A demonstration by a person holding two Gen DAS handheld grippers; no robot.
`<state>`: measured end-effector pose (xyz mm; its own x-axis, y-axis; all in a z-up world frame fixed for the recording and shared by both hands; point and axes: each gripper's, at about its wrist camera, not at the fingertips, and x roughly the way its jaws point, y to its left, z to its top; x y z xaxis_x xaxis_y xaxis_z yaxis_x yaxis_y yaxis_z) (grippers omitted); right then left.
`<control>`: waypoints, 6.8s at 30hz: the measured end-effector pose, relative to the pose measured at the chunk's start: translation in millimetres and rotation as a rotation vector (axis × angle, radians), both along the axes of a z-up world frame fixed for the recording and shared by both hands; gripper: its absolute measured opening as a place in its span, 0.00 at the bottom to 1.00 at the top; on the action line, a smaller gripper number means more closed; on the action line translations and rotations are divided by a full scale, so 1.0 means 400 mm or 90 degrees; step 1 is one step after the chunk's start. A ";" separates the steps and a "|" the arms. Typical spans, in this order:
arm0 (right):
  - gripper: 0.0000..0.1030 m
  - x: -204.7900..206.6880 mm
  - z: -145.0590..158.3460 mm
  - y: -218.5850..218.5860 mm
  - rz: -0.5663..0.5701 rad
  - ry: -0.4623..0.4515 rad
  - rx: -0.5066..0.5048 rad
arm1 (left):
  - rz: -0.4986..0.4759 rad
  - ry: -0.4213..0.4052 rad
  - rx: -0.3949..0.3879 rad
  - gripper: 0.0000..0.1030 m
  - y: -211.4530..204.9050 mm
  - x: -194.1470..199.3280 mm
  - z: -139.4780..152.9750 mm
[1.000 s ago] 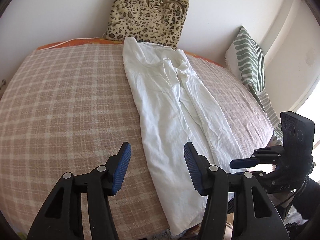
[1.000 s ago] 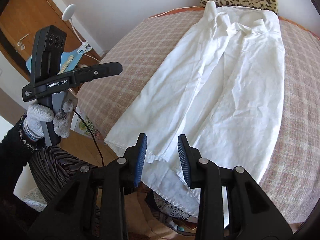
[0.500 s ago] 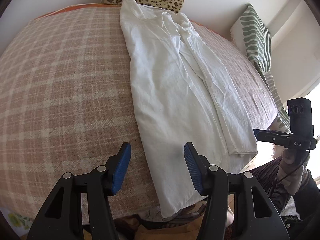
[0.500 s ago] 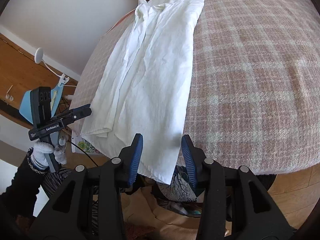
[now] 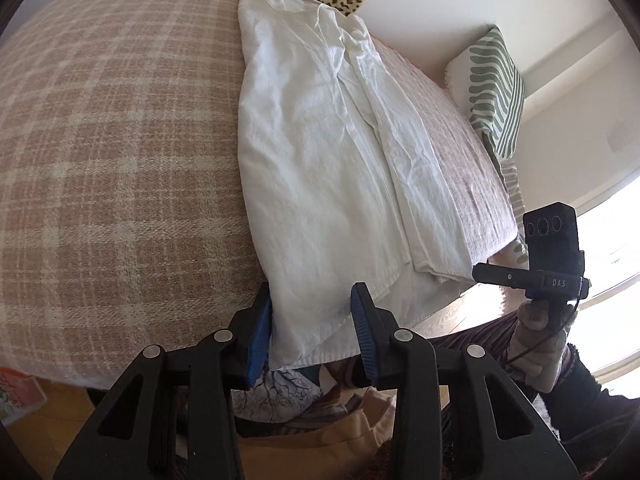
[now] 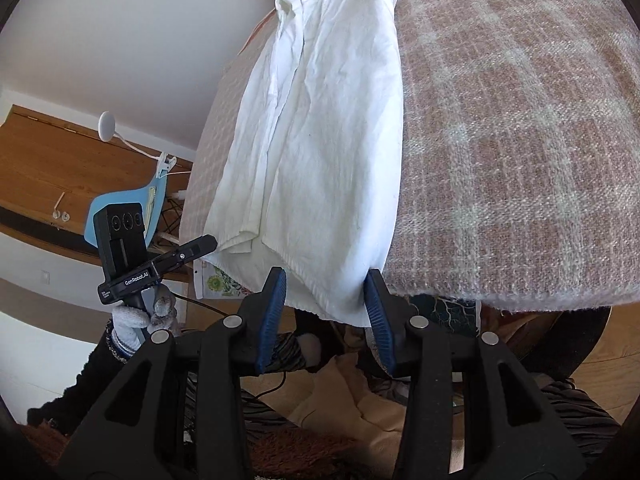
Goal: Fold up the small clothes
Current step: 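Pinch the shirt strip's hem end with both tools, then fold the hem end up over the strip with both tools and release, then move both open tools to the collar end of the shirt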
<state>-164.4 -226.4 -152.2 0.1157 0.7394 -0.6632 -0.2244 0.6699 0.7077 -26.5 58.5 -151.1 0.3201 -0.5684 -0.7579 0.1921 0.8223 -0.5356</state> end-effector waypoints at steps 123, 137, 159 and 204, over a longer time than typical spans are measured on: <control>0.20 0.352 0.078 0.299 0.087 -0.252 -0.182 | 0.106 -0.160 0.183 0.17 -0.104 0.428 0.034; 0.20 0.226 0.131 0.120 0.024 -0.273 -0.210 | 0.028 -0.188 0.205 0.18 -0.142 0.267 0.024; 0.29 0.363 0.246 0.027 -0.076 -0.294 -0.168 | 0.116 -0.206 0.124 0.27 -0.025 0.370 0.159; 0.47 1.099 0.126 0.038 -0.096 -0.216 -0.222 | 0.040 -0.205 0.217 0.46 0.008 1.128 0.014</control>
